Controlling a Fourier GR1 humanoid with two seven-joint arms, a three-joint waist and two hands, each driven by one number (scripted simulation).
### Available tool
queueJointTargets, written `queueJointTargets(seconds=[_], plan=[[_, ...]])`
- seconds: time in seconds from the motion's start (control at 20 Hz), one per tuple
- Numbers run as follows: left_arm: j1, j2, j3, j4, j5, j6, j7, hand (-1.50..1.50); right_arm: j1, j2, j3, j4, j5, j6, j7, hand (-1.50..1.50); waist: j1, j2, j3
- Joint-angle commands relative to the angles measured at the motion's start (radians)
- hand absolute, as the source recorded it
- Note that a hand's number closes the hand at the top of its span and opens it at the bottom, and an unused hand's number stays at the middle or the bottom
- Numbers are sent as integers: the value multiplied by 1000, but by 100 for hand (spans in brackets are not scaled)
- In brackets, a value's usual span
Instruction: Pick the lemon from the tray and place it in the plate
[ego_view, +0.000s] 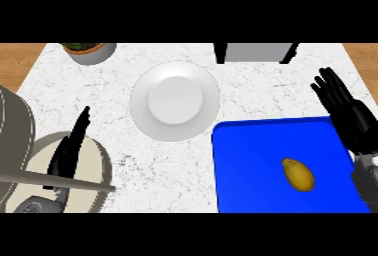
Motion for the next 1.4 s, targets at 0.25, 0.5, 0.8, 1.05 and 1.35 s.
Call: queueJointTargets(seconds=[0.25,0.5,0.8,1.05,1.35], plan=[[-196,12,50,-141,71,-100,-31,0,-83,154,430,-237,111,316,-103,150,49,-13,-14],[-187,30,108,-137,159,-155,-2,0,88,46,526,-218,648,-67,-156,150,-33,-8,-13],[-213,50,136,-161,184,-198,51,0,297,154,461,-74,477,-107,-537,-150,-18,2,-12],[-174,43,170,-186,176,-229,43,0,302,38,334,-242,445,-51,-526,-150,-17,-1,-14],[-179,50,188,-201,187,-231,68,0,275,-175,259,-437,580,-60,-234,-150,-23,-9,-17]])
